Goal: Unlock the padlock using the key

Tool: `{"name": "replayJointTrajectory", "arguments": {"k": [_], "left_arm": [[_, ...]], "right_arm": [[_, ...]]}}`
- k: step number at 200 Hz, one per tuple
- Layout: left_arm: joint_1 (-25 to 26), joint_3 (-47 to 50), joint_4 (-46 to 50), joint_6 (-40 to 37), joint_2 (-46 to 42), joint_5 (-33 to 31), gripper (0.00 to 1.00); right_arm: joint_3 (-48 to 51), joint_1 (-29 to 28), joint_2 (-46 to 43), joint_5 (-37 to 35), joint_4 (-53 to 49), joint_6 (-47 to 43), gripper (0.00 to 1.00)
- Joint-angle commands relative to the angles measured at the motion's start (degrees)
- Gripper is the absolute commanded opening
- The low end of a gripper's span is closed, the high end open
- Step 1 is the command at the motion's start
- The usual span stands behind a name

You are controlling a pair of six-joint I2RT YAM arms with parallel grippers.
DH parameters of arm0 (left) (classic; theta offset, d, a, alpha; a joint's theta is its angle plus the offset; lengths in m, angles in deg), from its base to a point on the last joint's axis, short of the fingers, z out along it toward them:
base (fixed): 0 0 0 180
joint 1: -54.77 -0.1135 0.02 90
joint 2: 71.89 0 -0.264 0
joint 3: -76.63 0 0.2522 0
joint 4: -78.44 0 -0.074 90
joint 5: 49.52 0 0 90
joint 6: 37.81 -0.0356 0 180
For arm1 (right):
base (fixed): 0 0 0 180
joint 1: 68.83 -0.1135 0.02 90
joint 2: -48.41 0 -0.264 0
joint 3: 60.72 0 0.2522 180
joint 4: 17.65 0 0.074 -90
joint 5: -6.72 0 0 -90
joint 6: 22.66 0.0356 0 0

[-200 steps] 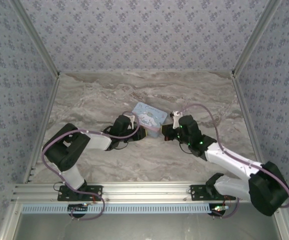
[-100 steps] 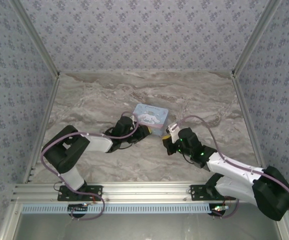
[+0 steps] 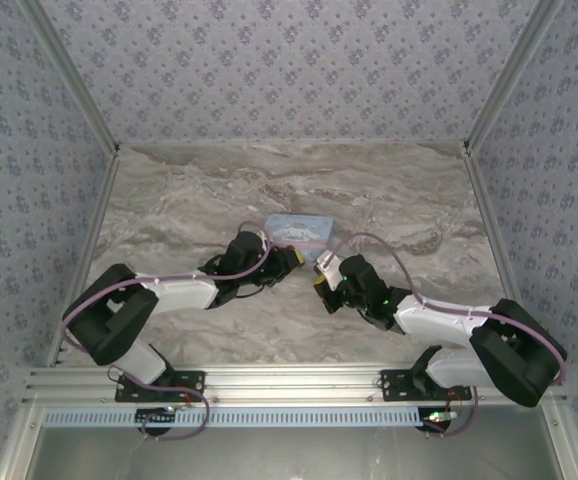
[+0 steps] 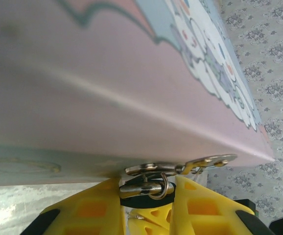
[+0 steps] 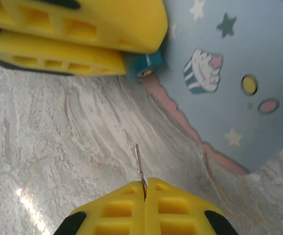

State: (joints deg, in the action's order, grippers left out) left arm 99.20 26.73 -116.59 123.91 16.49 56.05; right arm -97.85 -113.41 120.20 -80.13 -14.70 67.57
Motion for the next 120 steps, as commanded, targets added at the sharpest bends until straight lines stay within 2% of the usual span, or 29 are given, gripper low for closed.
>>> {"name": "replayJointTrajectory", "arguments": {"k": [1, 120], "left_arm": [[0.4, -0.3, 0.0, 0.2, -3.0, -0.5, 0.19], [0.7, -0.5, 0.6, -0.4, -3.7, 0.8, 0.19]], "right_arm": [[-1.4, -0.6, -0.1, -1.1, 2.4, -1.7, 0.00], [-2.4, -1.8, -3.0, -2.0, 2.2, -2.2, 0.00]]}}
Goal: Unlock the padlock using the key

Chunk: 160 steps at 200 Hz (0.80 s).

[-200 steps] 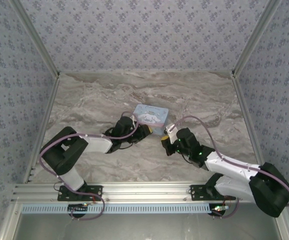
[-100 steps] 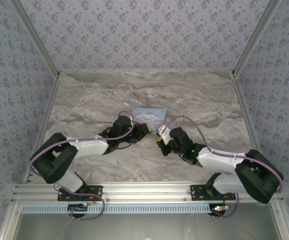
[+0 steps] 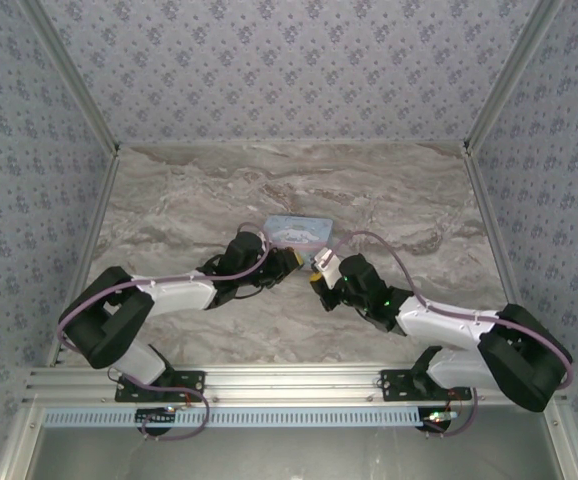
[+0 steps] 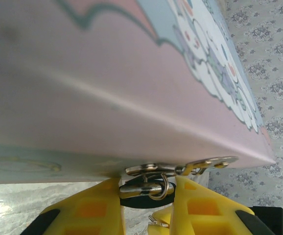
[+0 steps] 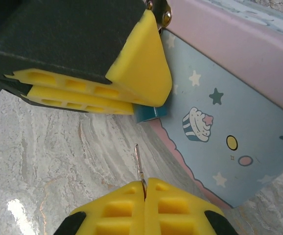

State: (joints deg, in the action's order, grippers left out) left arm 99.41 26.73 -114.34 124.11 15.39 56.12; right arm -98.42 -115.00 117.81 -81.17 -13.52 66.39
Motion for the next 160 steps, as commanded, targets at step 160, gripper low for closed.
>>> {"name": "replayJointTrajectory", "arguments": {"k": [160], "left_arm": [[0.7, -0.4, -3.1, 0.1, -1.9, 0.9, 0.19]], "right_arm": [[-1.0, 0.6, 1.1, -1.9, 2.6, 0.0, 0.00]]}}
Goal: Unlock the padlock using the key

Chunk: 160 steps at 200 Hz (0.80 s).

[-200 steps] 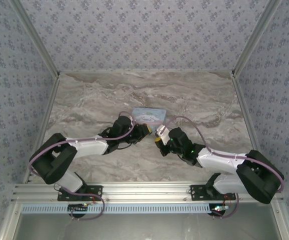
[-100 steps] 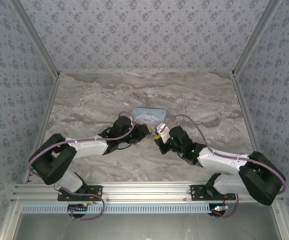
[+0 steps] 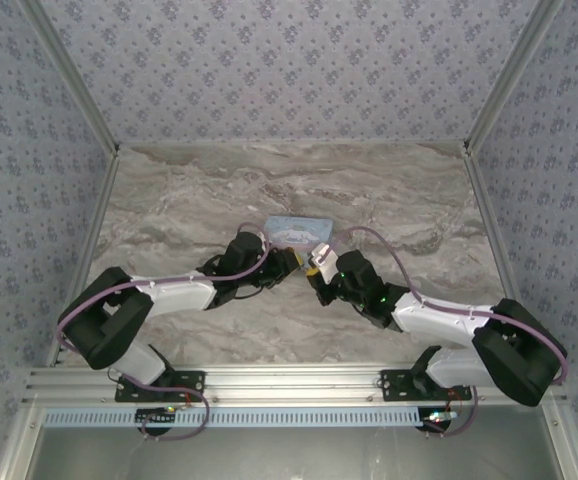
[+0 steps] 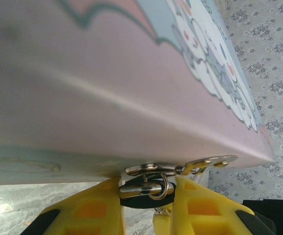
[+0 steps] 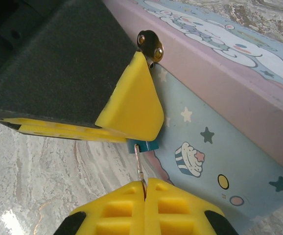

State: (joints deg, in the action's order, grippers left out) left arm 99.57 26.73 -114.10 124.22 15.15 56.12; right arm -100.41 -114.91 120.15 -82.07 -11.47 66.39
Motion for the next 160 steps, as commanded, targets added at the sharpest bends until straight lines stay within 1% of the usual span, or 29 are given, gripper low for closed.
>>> {"name": "replayJointTrajectory", "arguments": {"k": [1, 114, 160], "left_arm": [[0.5, -0.5, -3.3, 0.0, -1.6, 0.9, 0.19], [0.5, -0.2, -3.6, 0.0, -1.8, 0.8, 0.19], [0.5, -0.1, -3.6, 0.1, -2.0, 0.8, 0.19]], "right_arm": [[1.0, 0.5, -1.3, -1.0, 0.6, 0.0, 0.00], [1.4, 1.2, 1.0, -1.0, 1.0, 0.5, 0.00], [1.1, 1.3, 1.1, 0.3, 2.5, 0.9, 0.00]]}}
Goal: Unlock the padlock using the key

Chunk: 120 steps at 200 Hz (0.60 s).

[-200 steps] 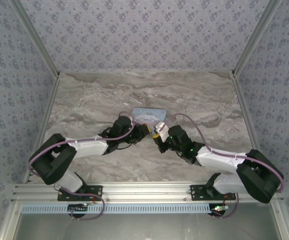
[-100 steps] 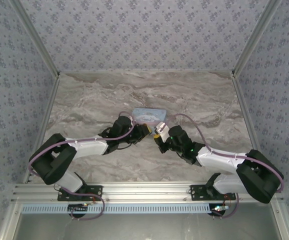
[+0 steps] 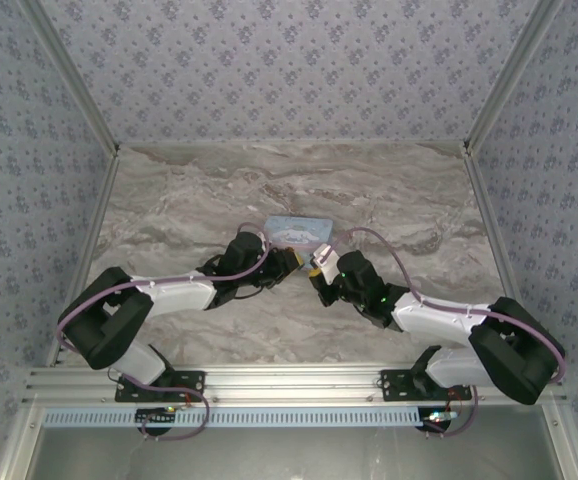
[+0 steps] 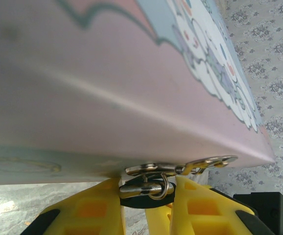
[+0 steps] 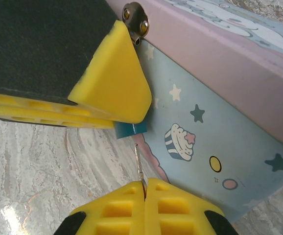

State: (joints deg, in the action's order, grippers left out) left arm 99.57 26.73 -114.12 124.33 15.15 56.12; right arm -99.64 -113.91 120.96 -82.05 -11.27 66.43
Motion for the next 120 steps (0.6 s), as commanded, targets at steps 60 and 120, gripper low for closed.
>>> {"name": "replayJointTrajectory", "arguments": {"k": [60, 120], "left_arm": [[0.7, -0.1, -3.8, 0.2, -2.3, 1.1, 0.19], [0.7, 0.0, -3.8, 0.3, -2.2, 0.9, 0.19]], "right_arm": [[-0.4, 0.6, 1.7, 1.8, 4.7, 1.2, 0.00], [-0.1, 0.9, 1.7, 3.1, 6.1, 1.4, 0.00]]}}
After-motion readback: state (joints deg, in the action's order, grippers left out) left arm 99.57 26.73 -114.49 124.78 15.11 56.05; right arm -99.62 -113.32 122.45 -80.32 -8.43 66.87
